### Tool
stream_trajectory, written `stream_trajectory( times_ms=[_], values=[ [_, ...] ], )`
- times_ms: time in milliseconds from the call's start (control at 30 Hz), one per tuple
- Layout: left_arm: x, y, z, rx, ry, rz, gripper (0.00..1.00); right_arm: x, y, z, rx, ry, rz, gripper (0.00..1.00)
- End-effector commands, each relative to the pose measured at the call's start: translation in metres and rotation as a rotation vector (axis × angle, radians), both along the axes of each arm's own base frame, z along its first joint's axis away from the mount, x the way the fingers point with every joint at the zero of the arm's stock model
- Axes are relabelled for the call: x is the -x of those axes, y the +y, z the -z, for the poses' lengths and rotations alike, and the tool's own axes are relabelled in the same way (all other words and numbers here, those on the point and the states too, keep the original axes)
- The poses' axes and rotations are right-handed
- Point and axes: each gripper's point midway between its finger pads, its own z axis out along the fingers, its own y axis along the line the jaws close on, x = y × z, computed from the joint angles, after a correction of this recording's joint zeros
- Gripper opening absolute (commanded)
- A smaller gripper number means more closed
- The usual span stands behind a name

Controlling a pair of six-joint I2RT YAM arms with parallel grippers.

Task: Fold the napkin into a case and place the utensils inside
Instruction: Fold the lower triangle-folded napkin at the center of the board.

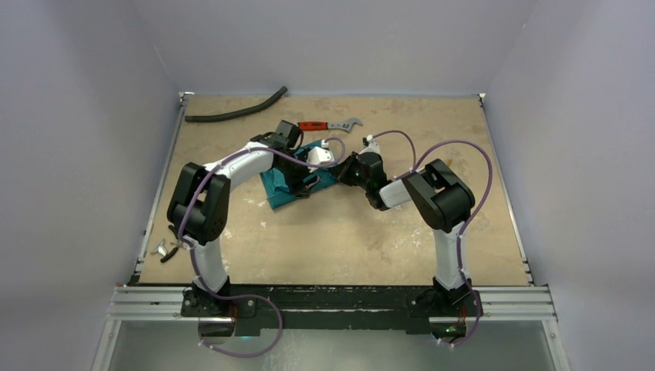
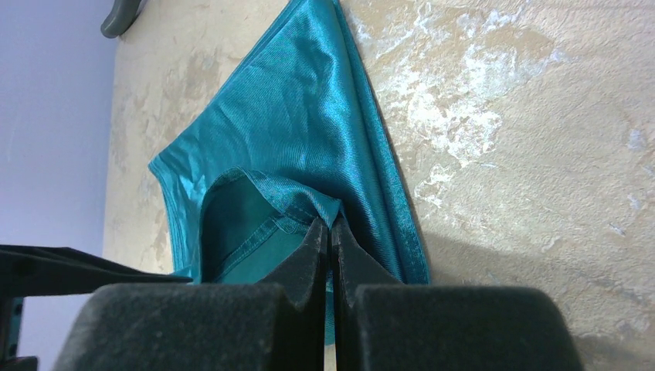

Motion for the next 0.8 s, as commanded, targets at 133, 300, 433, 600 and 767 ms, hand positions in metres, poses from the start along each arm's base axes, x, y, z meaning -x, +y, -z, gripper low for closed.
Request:
stream_trajectory(
  times_ms=[133, 300, 433, 600, 767],
  values=[
    [-0.061, 0.013, -0.009, -0.041, -0.224, -0.215, 0.65, 0.014, -0.019, 0.026, 0.1, 0.088, 0.025, 0.0],
    [-0.072, 0.018, -0.008, -0.064, -0.248, -0.253, 0.6, 0.017, -0.018, 0.025, 0.092, 0.086, 0.009, 0.0],
    [-0.07, 0.019, -0.003, -0.076, -0.234, -0.25, 0.6, 0.022, -0.018, 0.028, 0.089, 0.093, 0.0, 0.0],
    [-0.066, 0.012, -0.003, -0.045, -0.206, -0.256, 0.62, 0.021, -0.018, 0.028, 0.083, 0.089, 0.003, 0.0],
    [-0.07, 0.015, 0.005, -0.07, -0.214, -0.275, 0.62, 0.022, -0.018, 0.028, 0.077, 0.091, 0.006, 0.0]
  ],
)
